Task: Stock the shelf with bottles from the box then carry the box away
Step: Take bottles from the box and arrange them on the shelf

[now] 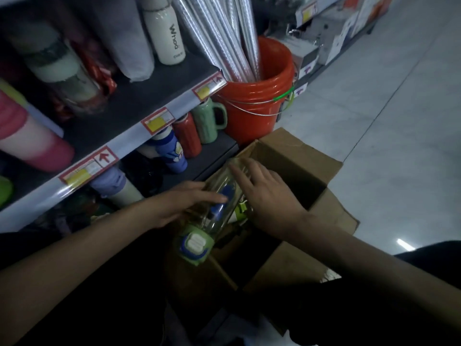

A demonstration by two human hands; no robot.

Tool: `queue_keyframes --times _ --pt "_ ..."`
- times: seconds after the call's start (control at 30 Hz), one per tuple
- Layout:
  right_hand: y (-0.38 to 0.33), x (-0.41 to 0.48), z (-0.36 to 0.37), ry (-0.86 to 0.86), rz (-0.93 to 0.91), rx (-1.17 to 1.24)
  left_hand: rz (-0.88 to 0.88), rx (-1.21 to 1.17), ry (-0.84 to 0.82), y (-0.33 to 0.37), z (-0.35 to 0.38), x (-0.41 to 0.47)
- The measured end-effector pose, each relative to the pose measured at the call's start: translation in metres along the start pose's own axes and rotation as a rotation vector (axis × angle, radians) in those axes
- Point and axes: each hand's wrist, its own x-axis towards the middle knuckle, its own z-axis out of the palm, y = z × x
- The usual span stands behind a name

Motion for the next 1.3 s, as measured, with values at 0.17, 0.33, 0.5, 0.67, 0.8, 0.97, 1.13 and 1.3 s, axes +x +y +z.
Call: queue_keyframes --times 0.17,0.33,0.5,0.67,0.8,0.97,1.13,1.3 --pt "-0.012 0.002 0.005 0.080 -0.147 -0.049 0.067 0.095 -0.115 0.002 -0.008 -0.017" --pt "0.001 0.004 0.006 0.157 -0.187 -0.156 0.118 0.125 -0.157 0.013 -0.004 -0.018" --pt "0.016 0.006 0.013 0.265 -0.120 -0.174 0.174 0.059 0.004 0.013 -0.019 -0.022" --pt "0.020 0.002 0.004 0.088 0.079 -0.099 0.192 -0.028 0.296 0.005 -0.027 -0.014" --pt "0.018 0.004 0.002 0.057 0.255 0.078 0.156 -0.441 0.288 0.002 -0.024 -0.015" --pt "0.005 0.011 0.008 0.042 0.396 0.302 0.293 -0.540 0.317 0.004 -0.013 -0.020" --pt "-0.011 0.017 0.012 0.042 0.357 0.568 0.244 -0.835 0.340 0.005 -0.016 -0.021" --pt "-0.026 0.022 0.007 0.039 0.286 0.607 0.280 -0.917 0.429 0.009 -0.022 -0.022"
